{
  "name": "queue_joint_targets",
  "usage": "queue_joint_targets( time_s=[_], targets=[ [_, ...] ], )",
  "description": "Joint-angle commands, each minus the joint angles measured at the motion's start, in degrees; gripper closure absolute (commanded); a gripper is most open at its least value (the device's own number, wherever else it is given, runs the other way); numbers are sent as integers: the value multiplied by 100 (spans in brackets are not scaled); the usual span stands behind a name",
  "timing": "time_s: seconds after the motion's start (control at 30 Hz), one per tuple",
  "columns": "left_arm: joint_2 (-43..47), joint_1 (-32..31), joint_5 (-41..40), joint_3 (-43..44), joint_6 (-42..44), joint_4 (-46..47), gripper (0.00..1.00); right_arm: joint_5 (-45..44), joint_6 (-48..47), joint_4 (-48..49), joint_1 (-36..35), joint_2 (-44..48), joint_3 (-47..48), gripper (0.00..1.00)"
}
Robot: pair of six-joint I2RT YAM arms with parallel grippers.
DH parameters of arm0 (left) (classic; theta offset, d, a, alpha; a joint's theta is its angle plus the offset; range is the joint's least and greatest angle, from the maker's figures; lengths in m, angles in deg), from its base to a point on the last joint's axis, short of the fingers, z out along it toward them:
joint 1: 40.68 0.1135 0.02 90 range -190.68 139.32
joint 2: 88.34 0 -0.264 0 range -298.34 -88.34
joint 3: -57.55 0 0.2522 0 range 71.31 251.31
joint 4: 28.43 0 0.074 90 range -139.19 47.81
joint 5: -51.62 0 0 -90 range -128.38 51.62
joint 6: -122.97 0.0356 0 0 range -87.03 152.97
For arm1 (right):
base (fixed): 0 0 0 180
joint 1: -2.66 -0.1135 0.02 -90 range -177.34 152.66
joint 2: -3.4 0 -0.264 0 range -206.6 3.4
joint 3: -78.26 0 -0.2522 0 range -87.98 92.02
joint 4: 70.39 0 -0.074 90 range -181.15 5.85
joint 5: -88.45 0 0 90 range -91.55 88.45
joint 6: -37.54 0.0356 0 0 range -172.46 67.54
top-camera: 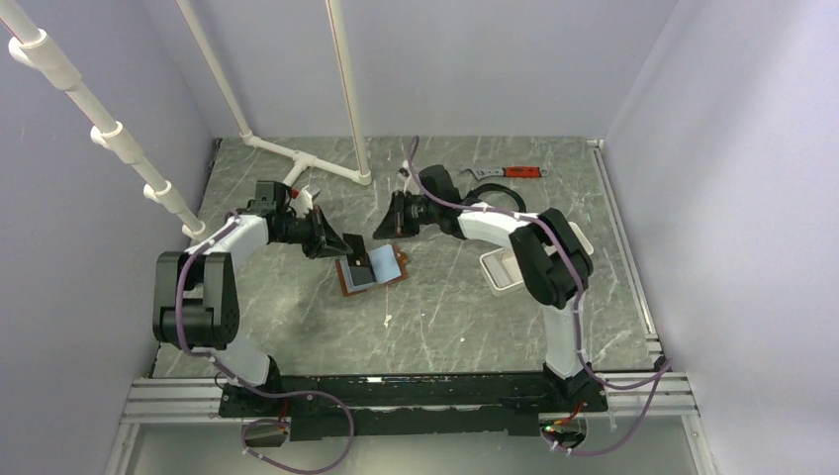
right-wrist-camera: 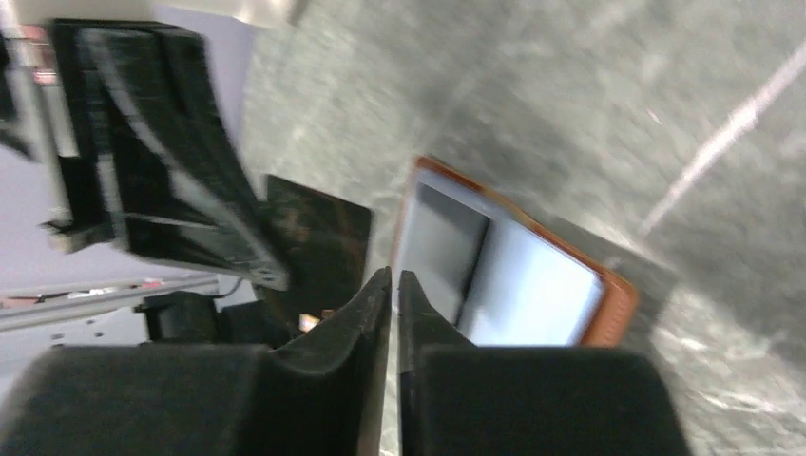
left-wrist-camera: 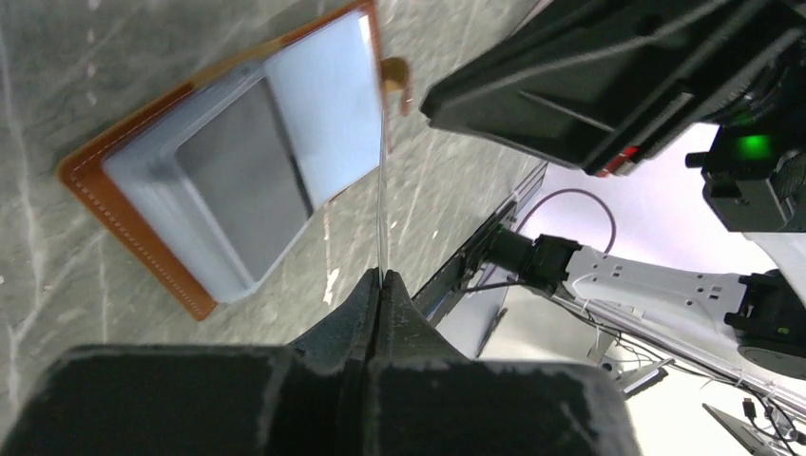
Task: Put the credit cards into the card holder
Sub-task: Insert the credit card into the card holder.
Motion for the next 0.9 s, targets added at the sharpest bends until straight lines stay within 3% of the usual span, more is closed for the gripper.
queue_joint_targets(
  time_s=[0.0, 0.17, 0.5, 0.87],
  targets=[
    [-352, -15, -50, 129, 655, -592, 100, 122, -834, -803, -32, -407, 205, 99],
    [-778, -105, 1, 199, 683, -580, 100, -196, -1216, -1168, -24, -668, 178, 100],
    [-1368, -305, 108, 288, 618, -298, 100, -404, -1245, -995, 28, -734, -183, 100],
    [-1859, -301, -234, 564, 443, -623, 100, -438, -1253, -1004, 29, -732, -178, 100]
  ],
)
